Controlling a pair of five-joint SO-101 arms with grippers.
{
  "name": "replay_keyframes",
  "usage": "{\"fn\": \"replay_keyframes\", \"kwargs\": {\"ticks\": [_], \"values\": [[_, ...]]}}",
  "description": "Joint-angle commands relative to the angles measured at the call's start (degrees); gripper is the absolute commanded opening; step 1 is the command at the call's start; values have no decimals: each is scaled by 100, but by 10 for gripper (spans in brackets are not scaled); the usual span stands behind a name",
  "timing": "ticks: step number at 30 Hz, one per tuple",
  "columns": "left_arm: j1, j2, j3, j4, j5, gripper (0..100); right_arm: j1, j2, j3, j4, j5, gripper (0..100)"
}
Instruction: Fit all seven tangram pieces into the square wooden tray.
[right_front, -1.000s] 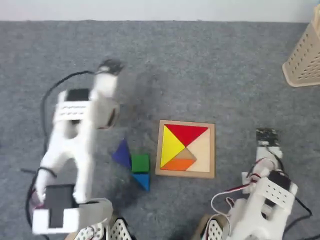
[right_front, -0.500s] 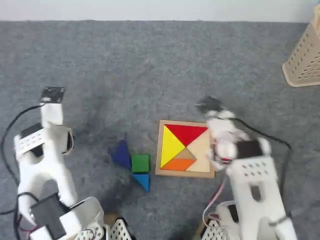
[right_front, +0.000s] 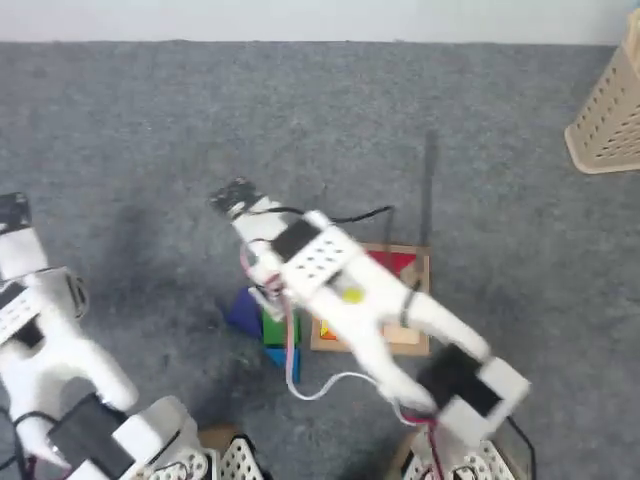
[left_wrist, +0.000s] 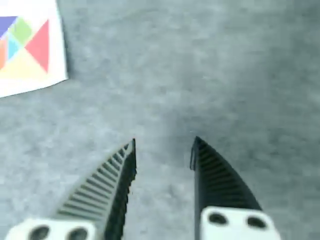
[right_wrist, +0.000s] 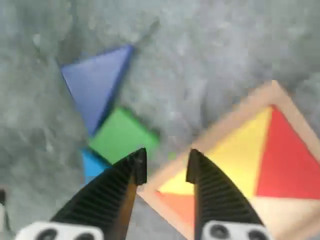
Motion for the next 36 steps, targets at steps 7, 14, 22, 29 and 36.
{"fn": "replay_keyframes", "kwargs": {"ticks": [7,14,22,29,36], "values": [[-343,-255,-453,-123,-114,175,-1024,242,-686,251,-440,238],[-343,-255,-453,-123,-114,175,-1147,804,-756,242,-686,203],[-343,-255,-453,-114,-114,175,-954,1077,-1037,259,-1354,272],[44,-308,-453,246,-123,175,-171,796,-1512,945,-1020,218],[967,-1046,-989,2075,-607,174,1323,-681,-1864,1815,-149,76]]}}
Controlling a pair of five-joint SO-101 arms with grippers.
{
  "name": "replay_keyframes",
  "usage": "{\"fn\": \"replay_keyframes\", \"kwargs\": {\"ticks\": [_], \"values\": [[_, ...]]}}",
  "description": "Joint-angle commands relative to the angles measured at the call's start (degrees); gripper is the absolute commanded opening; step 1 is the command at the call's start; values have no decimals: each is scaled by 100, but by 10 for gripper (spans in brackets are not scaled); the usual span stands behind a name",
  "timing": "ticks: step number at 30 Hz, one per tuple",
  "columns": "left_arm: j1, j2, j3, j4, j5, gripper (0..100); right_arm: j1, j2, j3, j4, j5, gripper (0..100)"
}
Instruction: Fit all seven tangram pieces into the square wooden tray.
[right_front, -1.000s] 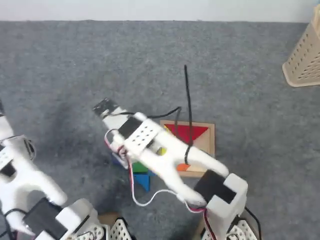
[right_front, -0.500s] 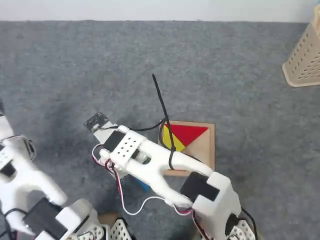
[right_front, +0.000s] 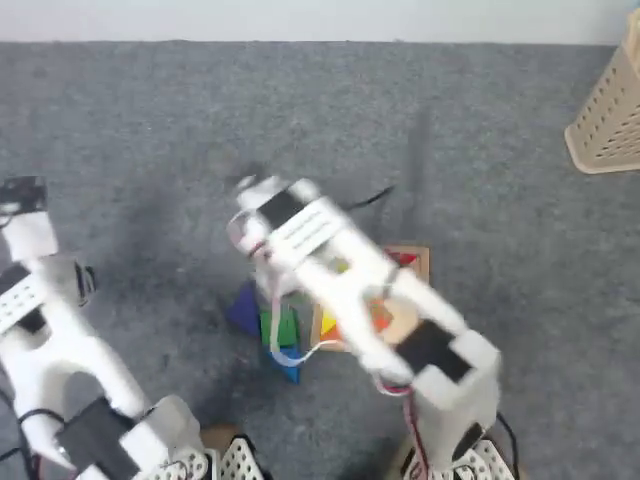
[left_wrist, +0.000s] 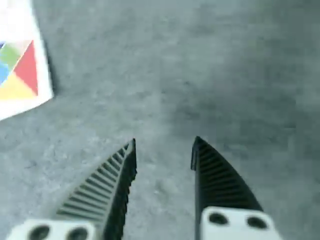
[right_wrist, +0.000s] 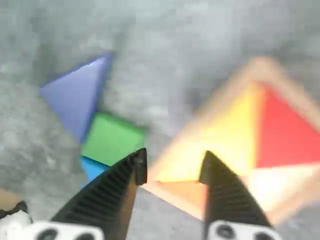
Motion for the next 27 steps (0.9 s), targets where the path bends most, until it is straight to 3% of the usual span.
{"fn": "replay_keyframes", "kwargs": {"ticks": [1,6,9,12,15,18,21,27], "values": [[659,-1020,-497,1398,-246,174,796,-1393,-123,242,519,56],[2057,-2409,-391,2919,-369,175,2158,-3073,1310,295,1451,13],[3235,-2769,-444,3736,-53,177,3477,-3846,2673,101,2171,10],[4255,-2602,-479,3859,686,178,4699,-4365,4149,-646,3015,10],[5160,-2031,-514,3754,1407,187,5323,-4620,5407,-1341,3648,10],[5679,-1354,-593,3393,1653,215,5393,-4558,6084,-1938,3798,11],[5741,-835,-857,3200,1785,213,5112,-4259,6242,-2255,3780,10],[4800,-826,-1385,3112,1802,213,3925,-3644,6066,-2422,3007,32]]}}
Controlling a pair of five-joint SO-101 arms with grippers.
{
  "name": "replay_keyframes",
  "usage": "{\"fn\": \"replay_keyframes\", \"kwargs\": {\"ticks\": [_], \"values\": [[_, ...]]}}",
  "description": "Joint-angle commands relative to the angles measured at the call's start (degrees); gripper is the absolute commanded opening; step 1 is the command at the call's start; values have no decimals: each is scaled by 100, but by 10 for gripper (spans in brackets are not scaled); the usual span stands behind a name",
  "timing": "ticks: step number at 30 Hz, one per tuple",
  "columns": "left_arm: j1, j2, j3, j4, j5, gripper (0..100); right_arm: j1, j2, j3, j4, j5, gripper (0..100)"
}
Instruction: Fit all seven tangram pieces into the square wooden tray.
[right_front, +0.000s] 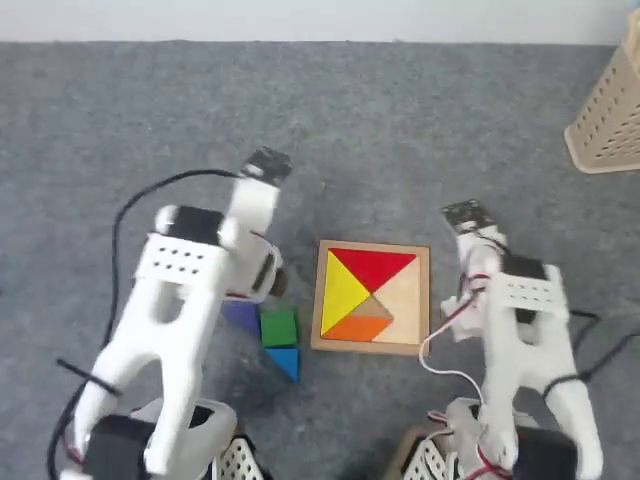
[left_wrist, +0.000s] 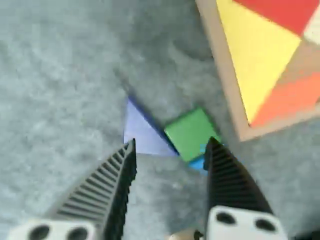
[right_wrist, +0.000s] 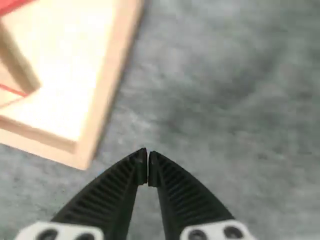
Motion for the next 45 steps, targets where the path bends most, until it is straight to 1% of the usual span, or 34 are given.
{"fn": "replay_keyframes", "kwargs": {"ticks": [1,4,6,10,13,16,17,19,26,33,36,39,43,45], "values": [[-888,-114,-620,-123,-35,213,-787,154,-237,-119,-554,56],[-1495,-141,-769,-114,-545,213,-1297,286,-404,-119,-941,155],[-1846,-141,-796,-123,-774,214,-1455,470,-519,-119,-1152,194],[-2303,-158,-778,-273,-1116,214,-1464,1121,-791,-321,-1433,170],[-2462,-141,-769,-440,-1160,214,-1437,1719,-1020,-549,-1512,125],[-2479,-158,-769,-457,-1160,214,-1270,2316,-1433,-558,-1758,20],[-2479,-158,-769,-475,-1160,214,-1218,2475,-1609,-497,-1829,0],[-2470,-158,-769,-492,-1160,214,-1165,2800,-2004,-330,-1996,13],[-2479,-141,-769,-466,-1160,214,-1226,3644,-3288,-215,-3033,6],[-2462,-141,-769,-457,-1160,214,-1297,4497,-4457,268,-3930,6],[-2462,-141,-769,-448,-1160,214,-1393,4769,-4826,488,-4026,6],[-2453,-132,-769,-448,-1160,214,-1411,4822,-4879,523,-4026,6],[-2374,-132,-769,-308,-1160,214,-1367,4514,-4879,743,-3982,7],[-2189,-149,-769,-88,-1160,214,-1367,4189,-4835,875,-3982,36]]}}
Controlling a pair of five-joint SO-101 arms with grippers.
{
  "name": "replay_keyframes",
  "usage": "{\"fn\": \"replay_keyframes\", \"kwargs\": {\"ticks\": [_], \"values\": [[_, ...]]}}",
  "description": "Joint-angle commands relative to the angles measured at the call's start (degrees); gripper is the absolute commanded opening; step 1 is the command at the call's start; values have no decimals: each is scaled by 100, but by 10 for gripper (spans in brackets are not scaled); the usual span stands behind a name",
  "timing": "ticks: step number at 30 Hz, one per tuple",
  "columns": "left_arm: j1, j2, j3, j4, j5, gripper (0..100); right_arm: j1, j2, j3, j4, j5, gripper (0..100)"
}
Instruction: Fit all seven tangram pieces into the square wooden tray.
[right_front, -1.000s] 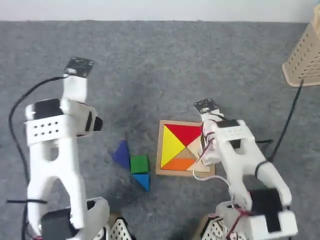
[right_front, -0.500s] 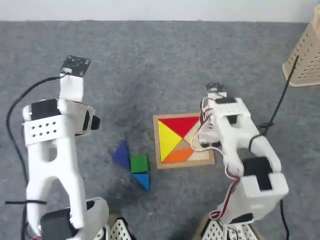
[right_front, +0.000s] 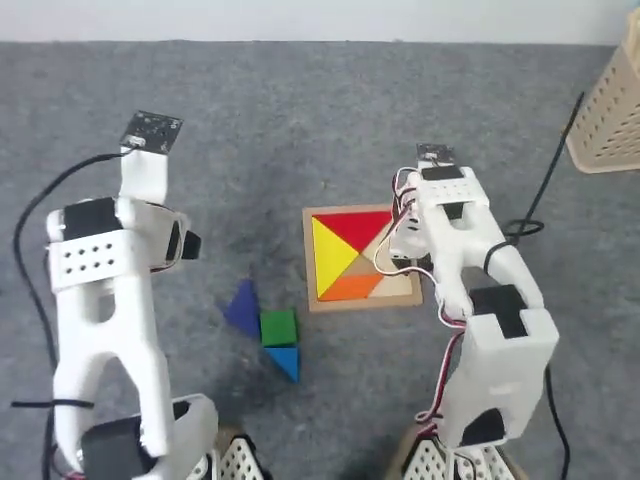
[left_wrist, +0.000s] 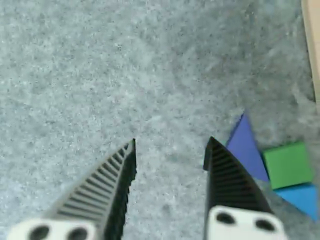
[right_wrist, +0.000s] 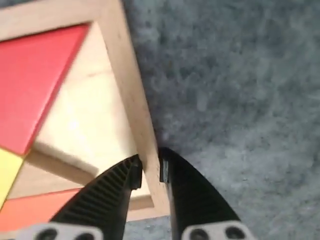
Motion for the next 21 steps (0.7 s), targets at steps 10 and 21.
{"fn": "replay_keyframes", "kwargs": {"ticks": [10,21], "values": [[1380,-185,136,615,9,214,163,-2712,1169,180,589,104],[3138,-185,1121,26,862,217,2114,-4778,4571,-1288,3305,6]]}}
